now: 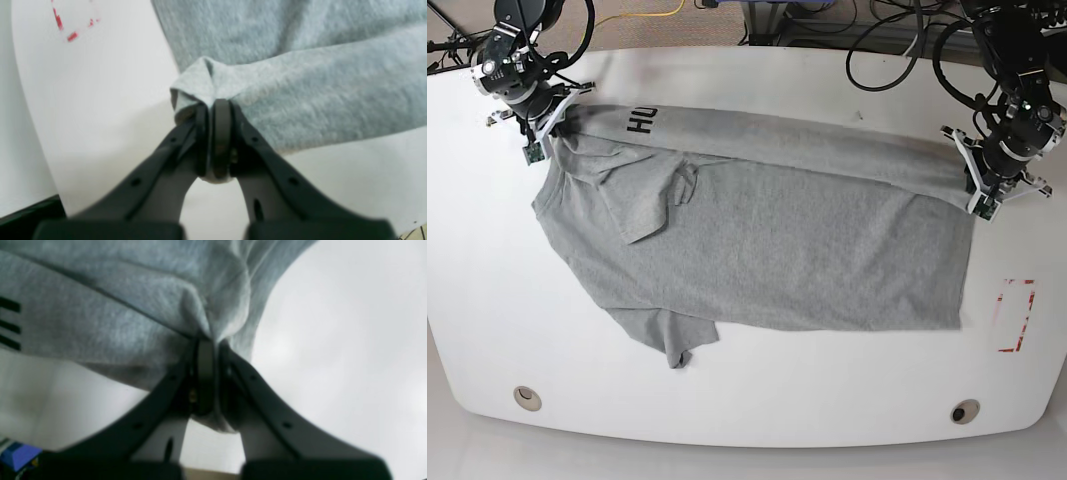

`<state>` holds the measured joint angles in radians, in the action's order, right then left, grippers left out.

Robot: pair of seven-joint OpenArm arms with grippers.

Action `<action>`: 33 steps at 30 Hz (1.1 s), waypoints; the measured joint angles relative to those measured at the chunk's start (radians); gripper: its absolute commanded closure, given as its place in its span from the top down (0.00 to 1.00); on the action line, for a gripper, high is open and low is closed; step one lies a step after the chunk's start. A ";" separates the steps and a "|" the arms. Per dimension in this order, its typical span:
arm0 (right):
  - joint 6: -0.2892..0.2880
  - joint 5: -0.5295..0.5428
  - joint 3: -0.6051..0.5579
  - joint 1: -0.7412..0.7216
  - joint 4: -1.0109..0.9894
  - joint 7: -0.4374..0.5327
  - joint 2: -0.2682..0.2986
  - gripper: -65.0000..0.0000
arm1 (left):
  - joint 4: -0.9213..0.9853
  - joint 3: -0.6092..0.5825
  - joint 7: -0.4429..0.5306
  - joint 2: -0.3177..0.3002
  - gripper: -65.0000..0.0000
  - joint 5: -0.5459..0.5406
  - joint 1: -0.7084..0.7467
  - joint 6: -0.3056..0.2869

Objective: Fold the T-shirt properly
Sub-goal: 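Lower the shirt flat onto the table, both grippers holding its edge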

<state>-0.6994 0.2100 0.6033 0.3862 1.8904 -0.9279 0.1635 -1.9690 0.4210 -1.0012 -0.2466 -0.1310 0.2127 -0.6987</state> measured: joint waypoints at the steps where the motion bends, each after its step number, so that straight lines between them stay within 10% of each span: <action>1: 0.000 0.000 0.001 0.006 0.000 0.001 -0.006 0.00 | 0.000 0.000 0.000 -0.005 0.00 -0.001 0.007 0.000; 11: 0.000 0.001 -0.005 0.059 0.009 0.000 -0.037 0.05 | 0.000 0.000 -0.003 -0.040 0.00 0.003 0.073 -0.001; 21: 0.000 -0.013 -0.003 0.077 0.049 -0.045 -0.083 0.77 | 0.002 0.001 -0.018 -0.065 0.00 0.000 0.116 0.000; 25: 0.000 -0.002 -0.002 0.077 0.057 -0.046 -0.083 0.95 | 0.016 -0.006 -0.081 -0.075 0.22 0.003 0.126 -0.001; 33: 0.000 -0.003 0.000 0.072 0.115 -0.051 -0.102 0.95 | 0.020 -0.047 -0.082 -0.121 0.59 -0.003 0.120 0.000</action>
<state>-0.6991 0.2073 0.6037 0.4587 2.0056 -0.9791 0.0616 -1.9488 0.3740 -1.0832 -0.3679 -0.1345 0.3325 -0.6983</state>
